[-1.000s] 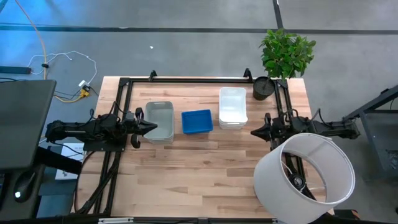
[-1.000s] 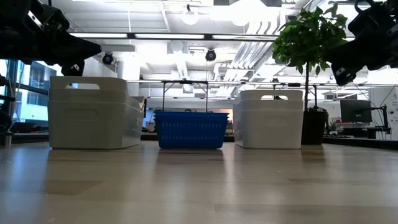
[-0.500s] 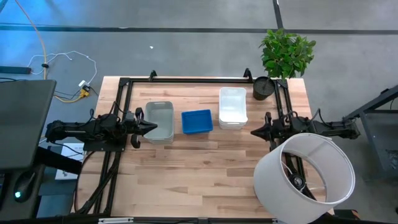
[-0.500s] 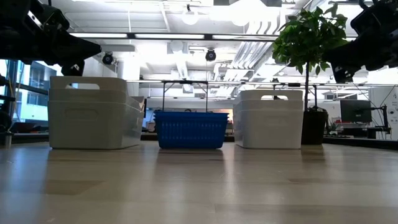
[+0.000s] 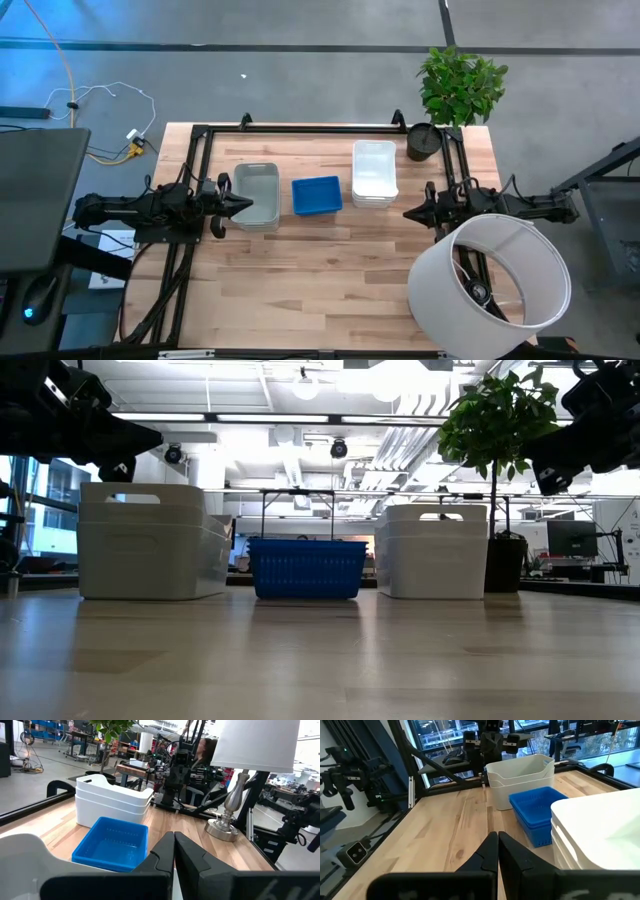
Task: Stack baskets by color
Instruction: Return to Home Position
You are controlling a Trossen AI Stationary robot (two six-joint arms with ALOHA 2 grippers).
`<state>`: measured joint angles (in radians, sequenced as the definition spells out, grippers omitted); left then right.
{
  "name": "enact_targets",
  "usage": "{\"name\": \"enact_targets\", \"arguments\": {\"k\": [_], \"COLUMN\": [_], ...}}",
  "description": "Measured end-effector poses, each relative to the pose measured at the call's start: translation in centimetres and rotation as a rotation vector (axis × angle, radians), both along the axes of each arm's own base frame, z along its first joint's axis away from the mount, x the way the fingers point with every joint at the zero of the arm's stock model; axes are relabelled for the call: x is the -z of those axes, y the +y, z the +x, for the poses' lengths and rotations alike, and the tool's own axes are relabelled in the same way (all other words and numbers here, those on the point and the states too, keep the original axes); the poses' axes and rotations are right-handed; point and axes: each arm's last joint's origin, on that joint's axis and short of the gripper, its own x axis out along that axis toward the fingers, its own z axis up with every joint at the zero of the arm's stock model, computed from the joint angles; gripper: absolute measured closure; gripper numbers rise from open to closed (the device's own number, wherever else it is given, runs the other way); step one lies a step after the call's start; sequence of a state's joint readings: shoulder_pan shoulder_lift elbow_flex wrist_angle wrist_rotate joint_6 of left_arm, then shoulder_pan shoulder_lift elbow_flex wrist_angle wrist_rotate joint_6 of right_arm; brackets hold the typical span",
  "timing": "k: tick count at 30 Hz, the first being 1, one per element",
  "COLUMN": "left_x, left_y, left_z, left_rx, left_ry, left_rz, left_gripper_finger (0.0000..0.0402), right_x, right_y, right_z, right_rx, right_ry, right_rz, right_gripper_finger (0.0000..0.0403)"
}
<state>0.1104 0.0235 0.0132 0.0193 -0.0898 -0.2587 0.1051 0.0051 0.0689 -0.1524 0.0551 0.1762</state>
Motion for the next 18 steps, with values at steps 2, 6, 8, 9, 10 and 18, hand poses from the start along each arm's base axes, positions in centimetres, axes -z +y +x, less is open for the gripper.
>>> {"name": "enact_targets", "arguments": {"k": [2,6,8,9,10,18], "left_x": [0.00,0.00,0.00,0.00,0.00,0.00], "left_y": [0.00,0.00,0.00,0.00,0.00,0.00], "left_z": [0.00,0.00,0.00,0.00,0.00,0.00], "left_rx": [0.000,0.000,0.000,0.000,0.000,0.000], "left_ry": [0.000,0.000,0.000,0.000,0.000,0.000], "left_rz": [0.000,0.000,0.000,0.000,0.000,0.000], "left_gripper_finger": [0.0401,0.0401,0.0401,0.0401,0.0401,0.0401], "right_x": [0.00,0.00,0.00,0.00,0.00,0.01], "right_y": [0.00,0.00,0.00,0.00,0.00,0.00], "right_z": [0.00,0.00,0.00,0.00,0.00,0.00], "right_rx": [0.002,0.005,0.005,0.005,0.005,0.005], "right_ry": [0.001,0.003,0.003,0.002,0.003,0.003], "right_rz": [0.019,0.053,0.051,0.050,0.051,0.050], "right_gripper_finger": [0.0403,0.0402,0.0402,0.0403,0.0402,0.0402]}}
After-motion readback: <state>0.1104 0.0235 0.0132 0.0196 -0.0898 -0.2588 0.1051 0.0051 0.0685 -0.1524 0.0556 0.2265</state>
